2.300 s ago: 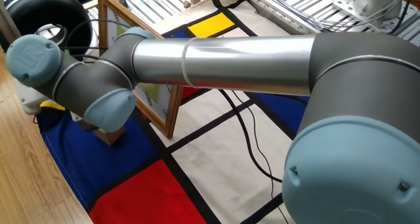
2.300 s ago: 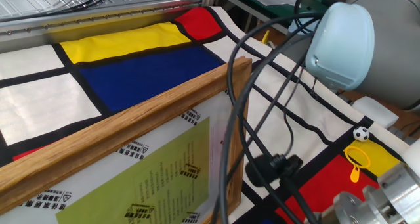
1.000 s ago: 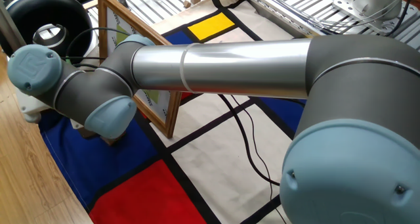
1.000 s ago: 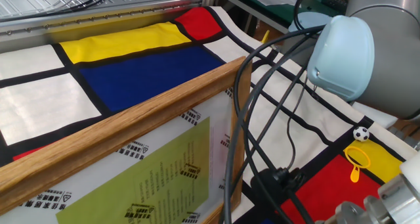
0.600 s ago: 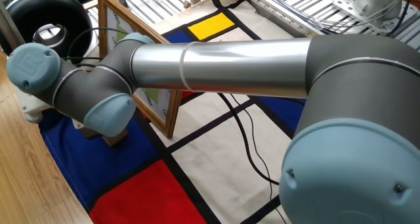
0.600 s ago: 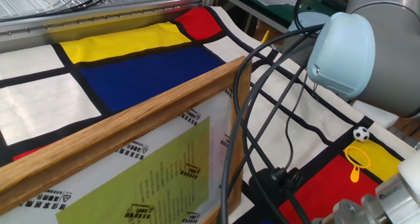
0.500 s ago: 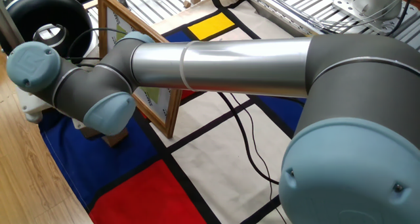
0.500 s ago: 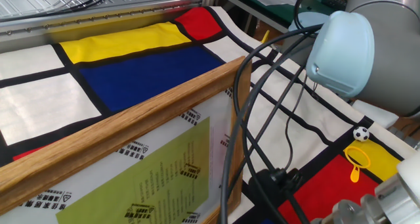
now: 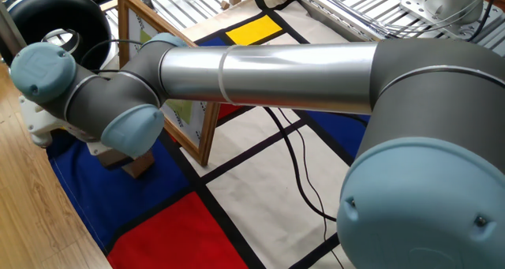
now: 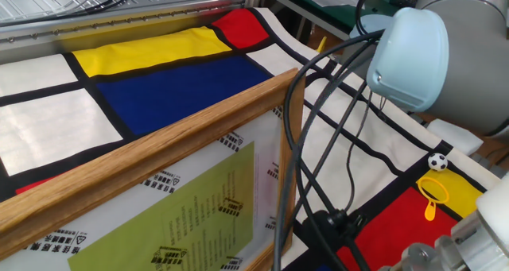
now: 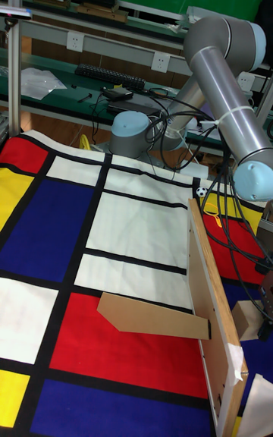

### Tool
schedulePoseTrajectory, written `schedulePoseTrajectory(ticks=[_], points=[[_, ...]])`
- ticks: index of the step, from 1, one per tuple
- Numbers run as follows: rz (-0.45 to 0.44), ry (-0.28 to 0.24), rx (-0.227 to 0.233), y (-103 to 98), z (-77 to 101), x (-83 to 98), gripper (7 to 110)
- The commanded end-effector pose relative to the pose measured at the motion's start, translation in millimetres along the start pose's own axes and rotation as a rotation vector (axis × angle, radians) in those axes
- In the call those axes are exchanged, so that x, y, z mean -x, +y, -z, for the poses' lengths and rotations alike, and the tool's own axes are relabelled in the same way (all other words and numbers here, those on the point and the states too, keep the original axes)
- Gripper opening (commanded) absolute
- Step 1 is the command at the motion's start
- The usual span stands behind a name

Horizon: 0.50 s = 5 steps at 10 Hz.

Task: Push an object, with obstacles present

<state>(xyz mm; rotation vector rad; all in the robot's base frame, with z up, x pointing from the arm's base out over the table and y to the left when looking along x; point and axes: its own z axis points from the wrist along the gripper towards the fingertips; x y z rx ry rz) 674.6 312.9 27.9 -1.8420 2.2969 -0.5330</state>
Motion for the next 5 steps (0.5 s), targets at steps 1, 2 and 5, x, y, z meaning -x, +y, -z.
schedulePoseTrajectory(ticks=[1, 2, 5], points=[[0.044, 0.006, 0.015, -3.3, 8.7, -7.9, 7], [0.047, 0.006, 0.015, -3.9, 8.2, -9.1, 7], [0.053, 0.006, 0.020, -2.6, 5.3, -13.4, 7]])
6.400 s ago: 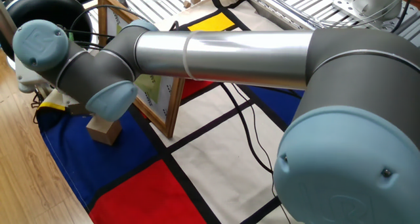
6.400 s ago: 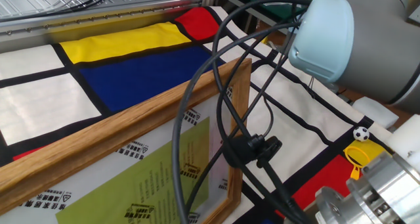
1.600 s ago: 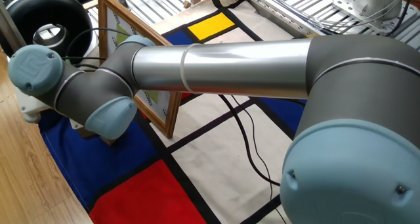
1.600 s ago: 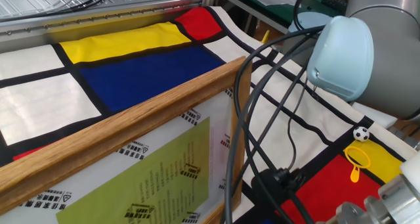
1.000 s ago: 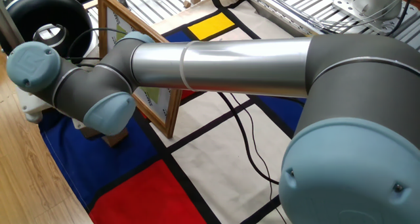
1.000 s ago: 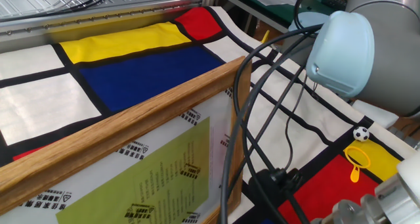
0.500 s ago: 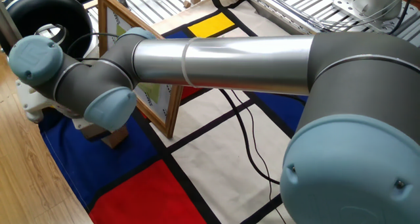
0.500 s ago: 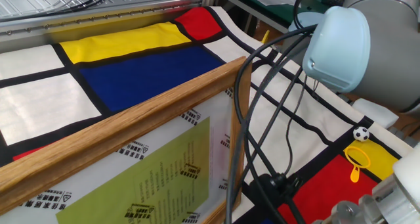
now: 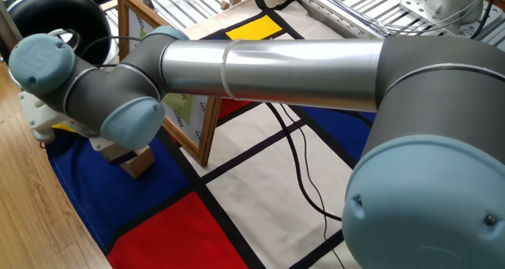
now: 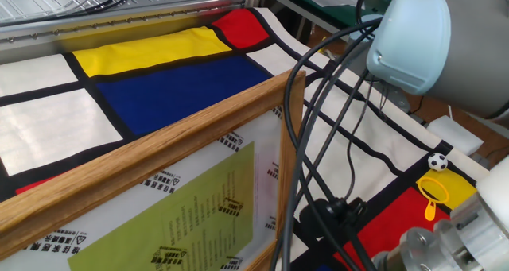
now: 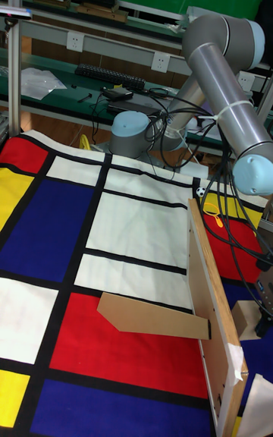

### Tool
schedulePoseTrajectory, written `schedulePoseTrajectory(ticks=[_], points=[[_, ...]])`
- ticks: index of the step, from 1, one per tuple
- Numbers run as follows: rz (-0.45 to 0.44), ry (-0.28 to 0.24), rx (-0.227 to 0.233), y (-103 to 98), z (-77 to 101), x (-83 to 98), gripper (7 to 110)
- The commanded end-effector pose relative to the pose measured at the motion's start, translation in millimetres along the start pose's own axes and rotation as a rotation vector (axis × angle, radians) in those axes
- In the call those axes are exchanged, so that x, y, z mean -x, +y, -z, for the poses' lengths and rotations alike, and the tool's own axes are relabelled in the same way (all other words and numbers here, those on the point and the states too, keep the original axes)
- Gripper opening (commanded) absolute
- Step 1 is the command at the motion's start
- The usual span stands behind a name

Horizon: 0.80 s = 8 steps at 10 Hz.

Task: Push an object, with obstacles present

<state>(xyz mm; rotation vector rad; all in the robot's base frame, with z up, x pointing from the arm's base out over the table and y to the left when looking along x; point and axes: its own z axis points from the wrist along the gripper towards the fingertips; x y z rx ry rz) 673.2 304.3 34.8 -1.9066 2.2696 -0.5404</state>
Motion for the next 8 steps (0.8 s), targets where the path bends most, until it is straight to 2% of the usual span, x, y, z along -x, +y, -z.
schedulePoseTrajectory(ticks=[1, 6, 8], points=[[0.005, -0.006, 0.018, 2, 0.0, -3.7, 7], [0.031, -0.053, 0.078, 17, 1.4, 7.7, 7], [0.038, -0.051, 0.079, 18, 1.2, 7.0, 7]])
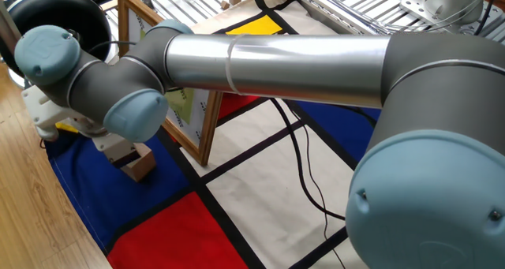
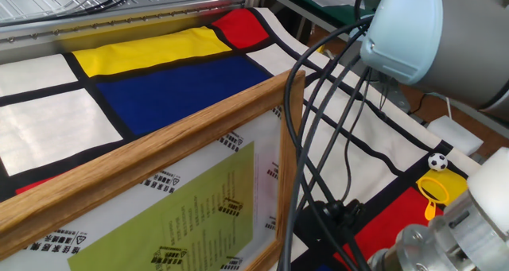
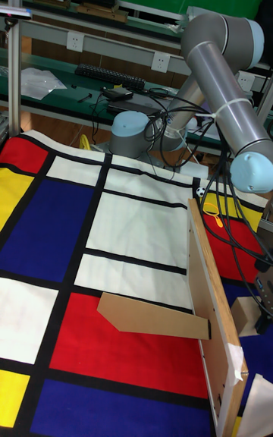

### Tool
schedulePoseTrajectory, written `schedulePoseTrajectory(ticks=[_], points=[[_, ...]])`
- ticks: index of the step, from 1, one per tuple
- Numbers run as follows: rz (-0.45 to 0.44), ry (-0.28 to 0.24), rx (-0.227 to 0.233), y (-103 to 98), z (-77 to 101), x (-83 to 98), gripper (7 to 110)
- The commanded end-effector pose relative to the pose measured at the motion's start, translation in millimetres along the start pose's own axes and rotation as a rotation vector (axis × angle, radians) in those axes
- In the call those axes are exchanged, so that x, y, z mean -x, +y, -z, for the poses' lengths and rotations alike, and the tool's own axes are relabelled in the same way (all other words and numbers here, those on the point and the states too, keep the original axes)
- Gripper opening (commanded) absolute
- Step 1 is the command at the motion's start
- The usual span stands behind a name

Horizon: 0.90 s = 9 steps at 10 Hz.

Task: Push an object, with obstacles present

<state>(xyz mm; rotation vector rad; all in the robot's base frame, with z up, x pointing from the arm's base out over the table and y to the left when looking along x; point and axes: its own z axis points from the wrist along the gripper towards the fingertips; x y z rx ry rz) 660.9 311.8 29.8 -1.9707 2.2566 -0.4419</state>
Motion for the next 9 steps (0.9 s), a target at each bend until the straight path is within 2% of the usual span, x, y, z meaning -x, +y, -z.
schedulePoseTrajectory(ticks=[1, 3, 4, 6, 9], points=[[0.007, -0.013, 0.021, 4, 0.0, 1.1, 7], [0.019, -0.014, 0.029, 8, -1.0, -3.3, 7], [0.026, -0.012, 0.053, 14, -0.1, -7.0, 7], [0.042, 0.004, 0.073, 22, 3.2, -17.7, 7], [0.027, -0.024, 0.107, 38, 6.5, -12.0, 7]])
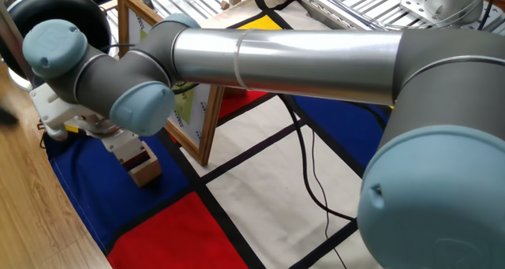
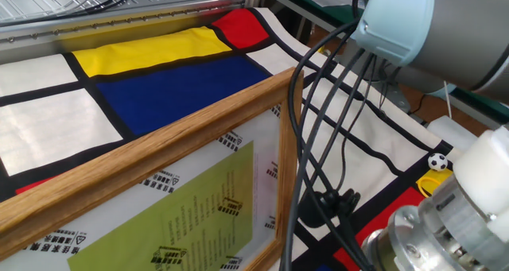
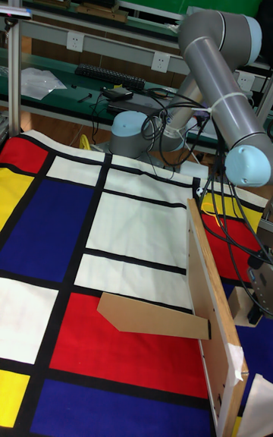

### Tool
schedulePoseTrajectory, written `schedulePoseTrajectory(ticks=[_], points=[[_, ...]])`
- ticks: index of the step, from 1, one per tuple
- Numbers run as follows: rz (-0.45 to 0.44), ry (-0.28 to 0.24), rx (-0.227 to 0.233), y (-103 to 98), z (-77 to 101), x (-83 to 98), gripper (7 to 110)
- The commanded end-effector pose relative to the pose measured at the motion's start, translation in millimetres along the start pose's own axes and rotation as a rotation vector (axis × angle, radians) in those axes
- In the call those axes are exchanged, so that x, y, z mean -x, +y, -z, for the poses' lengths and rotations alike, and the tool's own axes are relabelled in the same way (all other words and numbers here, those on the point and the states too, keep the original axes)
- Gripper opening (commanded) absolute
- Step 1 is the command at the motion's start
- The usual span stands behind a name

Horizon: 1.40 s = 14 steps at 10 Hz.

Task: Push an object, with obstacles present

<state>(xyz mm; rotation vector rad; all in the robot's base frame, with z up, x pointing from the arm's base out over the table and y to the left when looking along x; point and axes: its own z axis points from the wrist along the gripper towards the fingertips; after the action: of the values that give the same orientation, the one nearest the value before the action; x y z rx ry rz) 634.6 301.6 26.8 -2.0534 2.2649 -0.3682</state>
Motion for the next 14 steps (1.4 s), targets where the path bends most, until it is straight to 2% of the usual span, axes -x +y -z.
schedulePoseTrajectory(ticks=[1, 3, 5, 8, 10, 14], points=[[-0.026, -0.042, 0.040, 18, 3.3, 9.3, 7], [-0.031, -0.049, 0.033, 16, 4.2, 13.9, 7], [-0.032, -0.047, 0.062, 23, 4.7, 14.3, 7], [-0.033, -0.027, 0.131, 41, 5.9, 9.6, 7], [-0.033, -0.005, 0.194, 57, 7.9, 4.4, 7], [-0.033, 0.003, 0.300, 82, 13.9, 2.9, 7]])
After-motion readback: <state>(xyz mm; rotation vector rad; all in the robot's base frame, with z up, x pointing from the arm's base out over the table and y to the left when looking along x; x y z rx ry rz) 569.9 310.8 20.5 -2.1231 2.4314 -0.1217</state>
